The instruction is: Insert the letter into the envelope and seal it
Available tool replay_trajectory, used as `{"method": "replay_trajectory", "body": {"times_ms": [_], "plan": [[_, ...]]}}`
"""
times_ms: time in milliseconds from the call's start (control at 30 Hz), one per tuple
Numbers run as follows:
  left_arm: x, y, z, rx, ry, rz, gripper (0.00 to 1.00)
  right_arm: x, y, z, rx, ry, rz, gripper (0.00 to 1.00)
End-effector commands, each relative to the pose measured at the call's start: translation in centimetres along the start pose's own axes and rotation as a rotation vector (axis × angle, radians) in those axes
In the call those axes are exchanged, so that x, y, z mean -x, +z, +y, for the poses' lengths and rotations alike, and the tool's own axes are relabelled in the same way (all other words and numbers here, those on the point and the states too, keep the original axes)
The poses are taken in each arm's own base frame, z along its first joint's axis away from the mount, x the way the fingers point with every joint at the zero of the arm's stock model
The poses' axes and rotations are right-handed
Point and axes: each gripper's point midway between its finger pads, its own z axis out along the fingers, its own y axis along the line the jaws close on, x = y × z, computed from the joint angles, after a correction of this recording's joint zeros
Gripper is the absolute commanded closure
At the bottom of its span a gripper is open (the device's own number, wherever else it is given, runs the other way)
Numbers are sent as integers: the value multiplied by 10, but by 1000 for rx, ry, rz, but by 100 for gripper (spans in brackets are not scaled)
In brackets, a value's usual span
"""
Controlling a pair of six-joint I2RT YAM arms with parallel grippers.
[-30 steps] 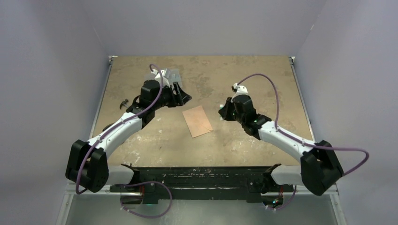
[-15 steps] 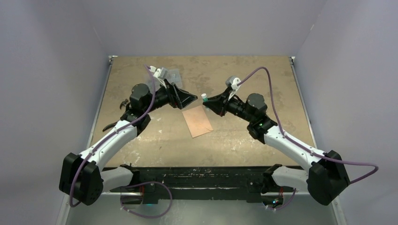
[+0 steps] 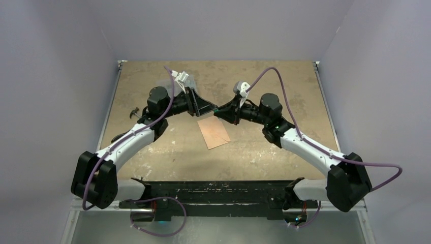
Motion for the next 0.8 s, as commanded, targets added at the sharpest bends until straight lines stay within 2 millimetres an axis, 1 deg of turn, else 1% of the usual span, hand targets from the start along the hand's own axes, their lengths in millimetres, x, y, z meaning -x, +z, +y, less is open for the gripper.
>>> {"method": "replay_trajectory", "body": {"times_ms": [0, 67, 167, 200, 267, 333, 367, 467, 500, 567, 667, 700, 733, 767], "plan": [[0, 4, -16, -64, -30, 69, 44, 23, 10, 6, 54, -93, -8, 97], [-2, 5, -14, -54, -52, 92, 45, 17, 14, 4, 51, -101, 21, 97], [-11, 7, 1, 10, -82, 152, 60, 16, 18, 4, 50, -130, 35, 98], [-14, 8, 6, 29, -88, 168, 65, 16, 19, 4, 53, -135, 38, 98], [-20, 8, 12, 43, -104, 194, 82, 18, 20, 5, 58, -148, 39, 98], [-28, 8, 9, 5, -116, 233, 96, 19, 21, 4, 56, -149, 44, 98], [-30, 8, 5, -22, -114, 248, 100, 19, 23, 3, 53, -142, 51, 97], [-31, 6, 2, -39, -90, 255, 100, 18, 26, -3, 28, -112, 72, 96], [-28, 6, 0, -40, -82, 248, 100, 16, 26, -3, 22, -95, 77, 93], [-22, 6, -1, -34, -75, 230, 100, 14, 24, -4, 10, -79, 80, 81], [-12, 10, -5, -38, -85, 194, 100, 17, 16, 1, -5, -57, 43, 39], [-9, 11, -7, -44, -87, 184, 100, 18, 13, 3, -6, -56, 30, 32], [-7, 11, -8, -46, -90, 177, 100, 19, 11, 6, -2, -55, 20, 29], [-3, 12, -9, -48, -84, 172, 100, 15, 9, 8, 5, -48, 29, 27]]}}
